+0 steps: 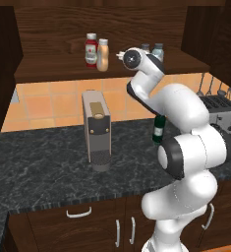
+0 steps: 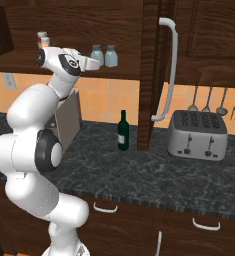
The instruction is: Put the shaker and condiment bottle from the counter next to their counterparts in the cabinet.
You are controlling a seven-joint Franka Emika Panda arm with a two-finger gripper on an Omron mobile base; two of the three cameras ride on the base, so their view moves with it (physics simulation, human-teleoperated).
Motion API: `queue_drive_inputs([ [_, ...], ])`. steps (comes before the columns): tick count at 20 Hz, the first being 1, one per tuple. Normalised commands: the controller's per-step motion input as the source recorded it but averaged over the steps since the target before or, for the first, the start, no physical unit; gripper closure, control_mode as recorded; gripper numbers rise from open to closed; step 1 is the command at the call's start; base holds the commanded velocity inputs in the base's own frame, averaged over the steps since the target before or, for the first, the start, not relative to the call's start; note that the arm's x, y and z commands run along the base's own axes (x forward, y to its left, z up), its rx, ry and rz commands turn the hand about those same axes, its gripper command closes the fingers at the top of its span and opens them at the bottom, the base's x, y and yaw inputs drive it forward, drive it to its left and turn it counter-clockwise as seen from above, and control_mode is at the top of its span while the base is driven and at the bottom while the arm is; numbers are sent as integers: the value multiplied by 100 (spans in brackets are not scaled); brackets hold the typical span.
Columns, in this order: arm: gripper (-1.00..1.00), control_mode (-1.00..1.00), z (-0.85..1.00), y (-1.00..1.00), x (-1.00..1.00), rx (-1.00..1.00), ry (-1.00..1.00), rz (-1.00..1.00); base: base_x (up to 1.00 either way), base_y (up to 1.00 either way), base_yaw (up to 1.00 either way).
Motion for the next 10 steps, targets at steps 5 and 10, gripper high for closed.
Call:
queue_drive_inputs([
  [5,-100,-100,0,10,-39,1,0,2,0,0,0],
  [10,-100,-100,0,10,-47,1,0,2,0,0,0],
])
